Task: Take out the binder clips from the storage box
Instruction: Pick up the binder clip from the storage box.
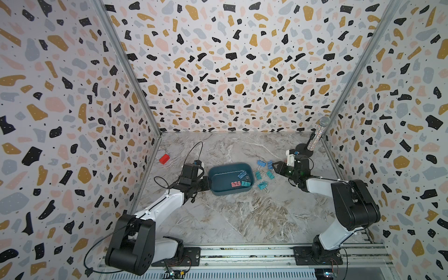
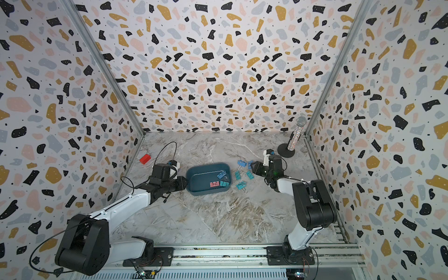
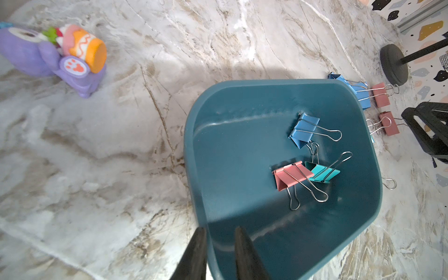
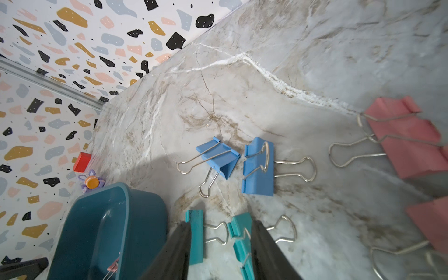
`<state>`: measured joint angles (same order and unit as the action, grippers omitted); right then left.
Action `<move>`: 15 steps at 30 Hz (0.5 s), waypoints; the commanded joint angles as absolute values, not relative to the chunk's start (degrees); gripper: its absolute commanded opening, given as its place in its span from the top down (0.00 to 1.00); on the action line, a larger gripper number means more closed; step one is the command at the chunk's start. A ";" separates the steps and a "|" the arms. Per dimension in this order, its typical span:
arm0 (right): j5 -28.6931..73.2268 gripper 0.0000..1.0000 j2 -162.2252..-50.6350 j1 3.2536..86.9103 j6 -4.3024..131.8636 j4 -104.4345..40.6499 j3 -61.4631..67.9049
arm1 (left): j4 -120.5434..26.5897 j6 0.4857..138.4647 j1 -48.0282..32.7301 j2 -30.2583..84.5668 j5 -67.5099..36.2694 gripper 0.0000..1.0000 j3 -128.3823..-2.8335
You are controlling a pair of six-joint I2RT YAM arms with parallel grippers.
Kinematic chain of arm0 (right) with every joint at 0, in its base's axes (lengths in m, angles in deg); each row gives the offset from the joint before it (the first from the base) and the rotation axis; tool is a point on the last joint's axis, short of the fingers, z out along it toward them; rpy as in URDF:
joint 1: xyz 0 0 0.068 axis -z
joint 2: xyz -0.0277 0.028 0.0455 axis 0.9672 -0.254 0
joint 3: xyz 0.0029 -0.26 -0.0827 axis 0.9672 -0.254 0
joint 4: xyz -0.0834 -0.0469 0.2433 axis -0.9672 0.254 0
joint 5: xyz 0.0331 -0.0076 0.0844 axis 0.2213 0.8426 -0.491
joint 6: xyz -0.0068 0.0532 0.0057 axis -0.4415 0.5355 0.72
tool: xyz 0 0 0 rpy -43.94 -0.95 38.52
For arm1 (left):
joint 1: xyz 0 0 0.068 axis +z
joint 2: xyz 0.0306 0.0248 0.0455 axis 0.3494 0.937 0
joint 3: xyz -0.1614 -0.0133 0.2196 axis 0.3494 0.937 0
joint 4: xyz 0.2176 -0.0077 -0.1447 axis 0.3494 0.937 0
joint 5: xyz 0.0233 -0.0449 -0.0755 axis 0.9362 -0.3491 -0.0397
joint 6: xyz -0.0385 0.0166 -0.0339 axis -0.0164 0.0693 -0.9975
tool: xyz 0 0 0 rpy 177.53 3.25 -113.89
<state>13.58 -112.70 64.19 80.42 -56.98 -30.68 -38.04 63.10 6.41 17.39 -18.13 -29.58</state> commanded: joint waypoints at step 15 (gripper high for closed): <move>4.81 0.55 -104.36 53.61 49.61 -24.00 -14.53 | -38.66 63.49 6.39 16.15 -18.51 0.75 -28.80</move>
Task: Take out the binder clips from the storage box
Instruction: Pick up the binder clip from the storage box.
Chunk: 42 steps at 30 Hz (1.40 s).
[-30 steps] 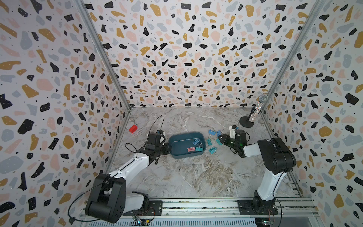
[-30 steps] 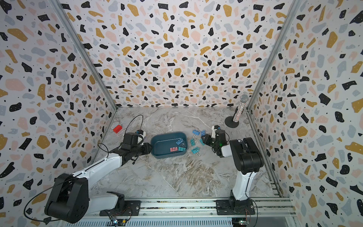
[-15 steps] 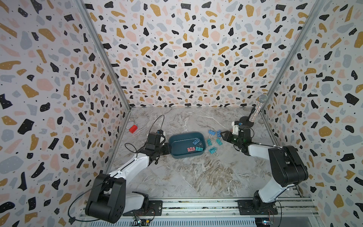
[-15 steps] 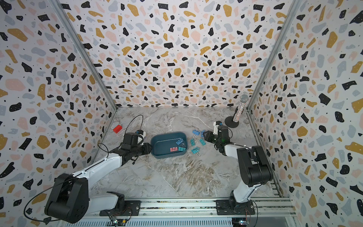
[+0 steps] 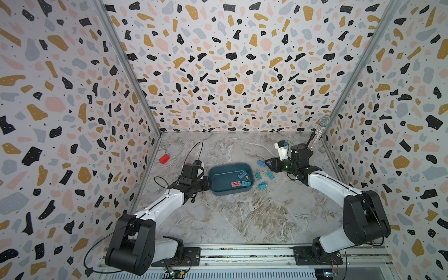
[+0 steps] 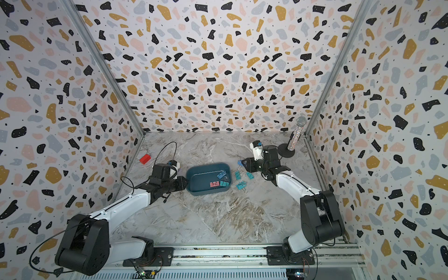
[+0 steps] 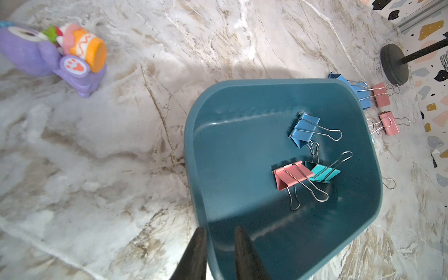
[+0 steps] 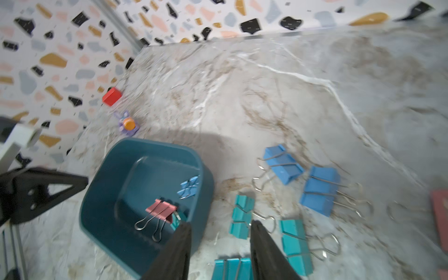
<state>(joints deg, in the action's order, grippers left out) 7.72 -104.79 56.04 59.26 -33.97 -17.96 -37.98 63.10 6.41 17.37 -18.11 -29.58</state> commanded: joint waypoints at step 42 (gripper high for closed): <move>26.44 0.55 -127.59 36.26 32.08 2.03 11.85 | -38.92 63.23 6.31 16.06 -18.95 0.76 -28.58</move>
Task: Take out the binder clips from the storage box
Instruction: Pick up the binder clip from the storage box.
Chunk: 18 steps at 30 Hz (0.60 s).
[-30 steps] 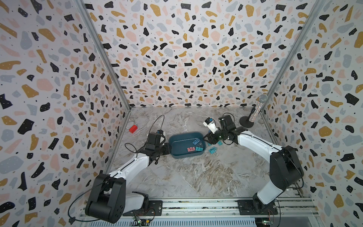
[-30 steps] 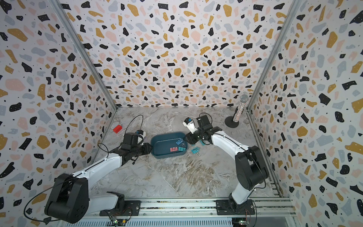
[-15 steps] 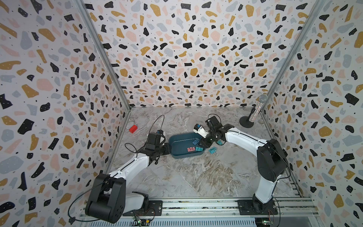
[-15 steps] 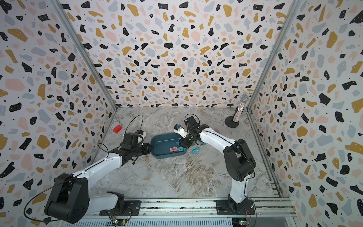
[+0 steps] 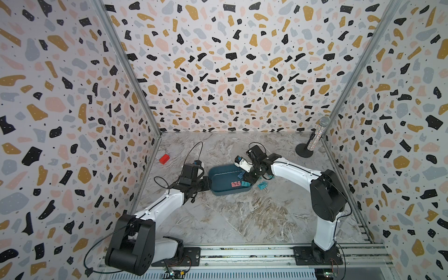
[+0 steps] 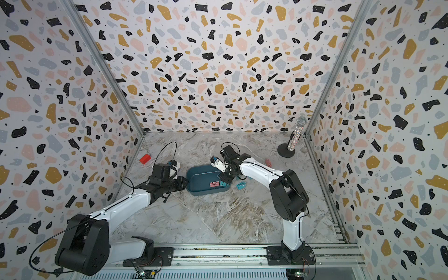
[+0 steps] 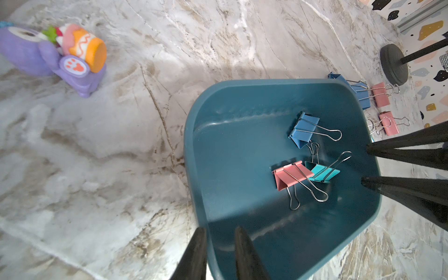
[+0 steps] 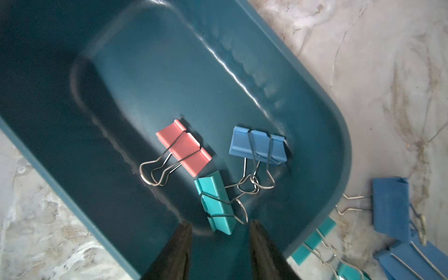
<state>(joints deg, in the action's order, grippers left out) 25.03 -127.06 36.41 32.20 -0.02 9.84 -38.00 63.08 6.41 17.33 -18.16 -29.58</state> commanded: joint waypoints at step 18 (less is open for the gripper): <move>26.21 0.62 -131.88 36.17 31.90 3.65 14.41 | -38.97 63.23 6.30 15.97 -18.86 0.75 -28.45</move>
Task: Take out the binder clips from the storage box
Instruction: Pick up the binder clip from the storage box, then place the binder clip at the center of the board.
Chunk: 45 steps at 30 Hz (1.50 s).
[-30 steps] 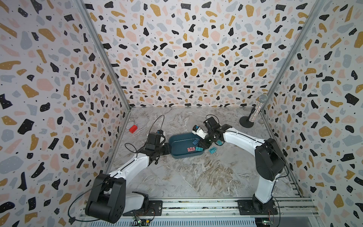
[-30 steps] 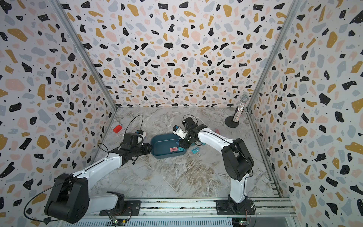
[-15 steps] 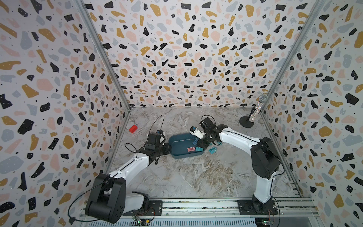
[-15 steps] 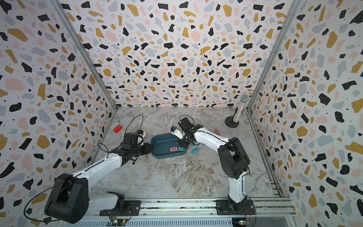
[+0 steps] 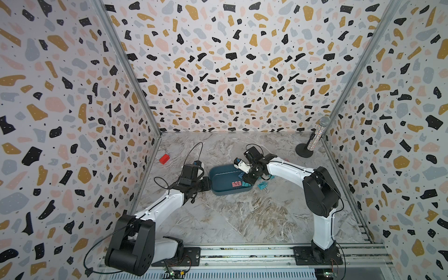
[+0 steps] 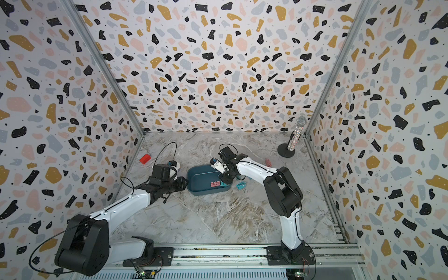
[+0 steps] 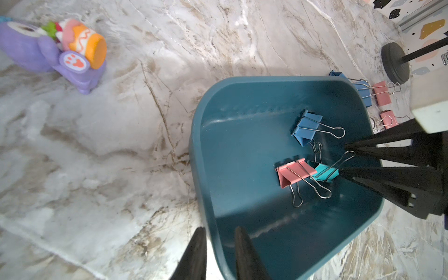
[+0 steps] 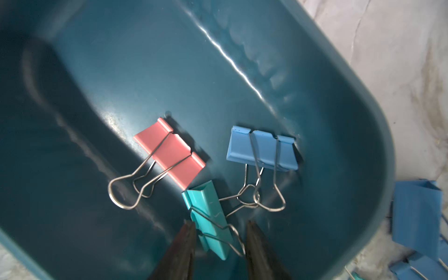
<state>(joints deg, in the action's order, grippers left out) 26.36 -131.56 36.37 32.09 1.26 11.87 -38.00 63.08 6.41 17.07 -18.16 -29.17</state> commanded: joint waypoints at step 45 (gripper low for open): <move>13.12 1.00 -123.74 40.01 39.63 0.38 15.74 | -38.62 63.47 6.21 16.85 -18.29 0.75 -28.62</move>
<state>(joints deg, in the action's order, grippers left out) 14.28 -129.51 39.27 37.27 2.42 16.07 -37.98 63.10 6.41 17.02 -18.48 -29.04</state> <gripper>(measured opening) 0.062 0.246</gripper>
